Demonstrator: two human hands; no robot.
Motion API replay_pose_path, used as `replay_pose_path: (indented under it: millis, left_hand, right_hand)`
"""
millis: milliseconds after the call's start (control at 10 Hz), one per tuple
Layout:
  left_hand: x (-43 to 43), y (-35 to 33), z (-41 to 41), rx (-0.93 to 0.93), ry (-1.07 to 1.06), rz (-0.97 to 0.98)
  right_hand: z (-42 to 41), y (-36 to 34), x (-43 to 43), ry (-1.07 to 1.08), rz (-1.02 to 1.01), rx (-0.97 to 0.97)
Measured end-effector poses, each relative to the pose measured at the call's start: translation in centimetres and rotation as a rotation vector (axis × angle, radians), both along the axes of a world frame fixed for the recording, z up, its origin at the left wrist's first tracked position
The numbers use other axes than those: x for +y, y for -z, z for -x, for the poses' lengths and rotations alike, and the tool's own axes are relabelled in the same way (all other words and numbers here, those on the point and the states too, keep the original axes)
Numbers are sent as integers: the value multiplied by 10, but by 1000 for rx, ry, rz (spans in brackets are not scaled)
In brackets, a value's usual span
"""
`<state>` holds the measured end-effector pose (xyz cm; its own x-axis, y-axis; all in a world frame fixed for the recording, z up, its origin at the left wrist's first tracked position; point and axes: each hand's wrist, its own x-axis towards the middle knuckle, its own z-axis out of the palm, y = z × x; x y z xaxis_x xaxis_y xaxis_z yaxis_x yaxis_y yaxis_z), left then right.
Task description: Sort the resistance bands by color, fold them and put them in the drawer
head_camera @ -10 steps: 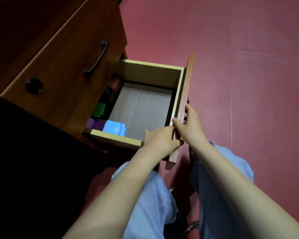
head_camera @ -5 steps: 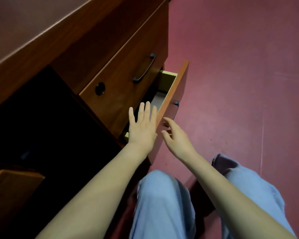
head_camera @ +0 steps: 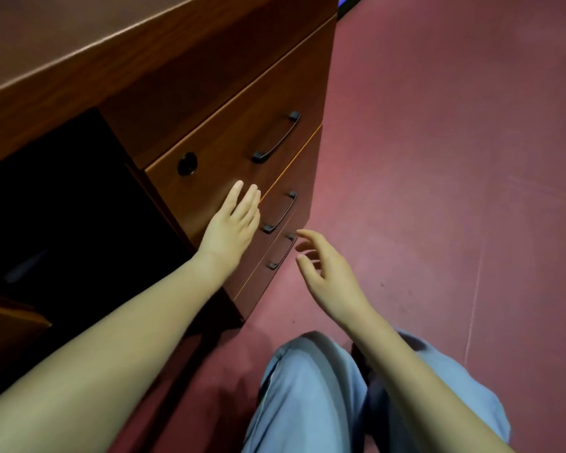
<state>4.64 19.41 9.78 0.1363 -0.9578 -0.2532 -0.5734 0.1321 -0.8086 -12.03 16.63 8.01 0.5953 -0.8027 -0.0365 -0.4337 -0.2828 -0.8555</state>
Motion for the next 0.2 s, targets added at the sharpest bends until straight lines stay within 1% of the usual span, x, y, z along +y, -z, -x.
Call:
replay_pose_path:
  millis: [100,200]
  left_hand:
    - [-4,0,5,0,-57,0]
    - [-12,10,5,81,-100,-10]
  right_hand:
    - [9,1,-16,-15,-32,-21]
    - [11,-10,-40,-57,-74,-131]
